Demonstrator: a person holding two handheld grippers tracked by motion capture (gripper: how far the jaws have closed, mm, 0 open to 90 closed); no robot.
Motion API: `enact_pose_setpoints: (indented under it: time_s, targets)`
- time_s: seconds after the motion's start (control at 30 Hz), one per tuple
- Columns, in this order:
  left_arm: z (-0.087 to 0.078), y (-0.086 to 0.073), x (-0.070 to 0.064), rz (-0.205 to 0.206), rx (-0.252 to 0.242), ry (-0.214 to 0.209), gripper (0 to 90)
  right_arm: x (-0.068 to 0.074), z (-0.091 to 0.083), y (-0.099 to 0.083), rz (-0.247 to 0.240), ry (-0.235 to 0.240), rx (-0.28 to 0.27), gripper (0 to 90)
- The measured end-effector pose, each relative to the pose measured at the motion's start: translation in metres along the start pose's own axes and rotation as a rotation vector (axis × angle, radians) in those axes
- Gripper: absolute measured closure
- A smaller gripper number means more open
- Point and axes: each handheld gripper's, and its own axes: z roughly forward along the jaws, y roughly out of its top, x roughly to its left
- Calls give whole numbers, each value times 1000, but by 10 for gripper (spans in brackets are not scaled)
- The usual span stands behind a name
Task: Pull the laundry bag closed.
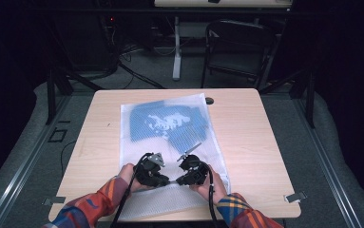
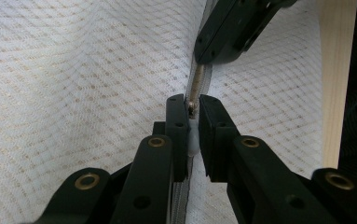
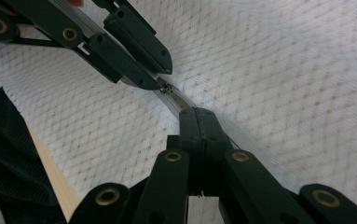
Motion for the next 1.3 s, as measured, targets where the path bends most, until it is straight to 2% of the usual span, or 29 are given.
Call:
enact_pose_setpoints:
  time_s: [0.1, 0.47, 0.63, 0.77, 0.9, 1.03, 1.27, 1.3]
  targets:
    - [1, 0, 0, 0, 5, -4, 829, -1, 9, 1, -16, -15, 52, 900]
    - [-1, -2, -2, 7, 8, -15, 830, -5, 9, -3, 6, 12, 31, 900]
    - [-1, -2, -2, 2, 19, -10, 830, -4, 9, -3, -2, -2, 35, 900]
    - [-2, -4, -1, -6, 21, -15, 830, -5, 9, -3, 12, 14, 27, 900]
    - [-4, -5, 0, -5, 27, -12, 830, -5, 9, -3, 17, 11, 25, 900]
    - [-5, -6, 0, -8, 17, -24, 830, -5, 9, -3, 13, 10, 29, 900]
    - [-6, -8, 1, -10, 18, -16, 830, -5, 9, -3, 19, 9, 24, 900]
    - [-7, -8, 1, -15, 12, -27, 830, -5, 9, -3, 18, 10, 24, 900]
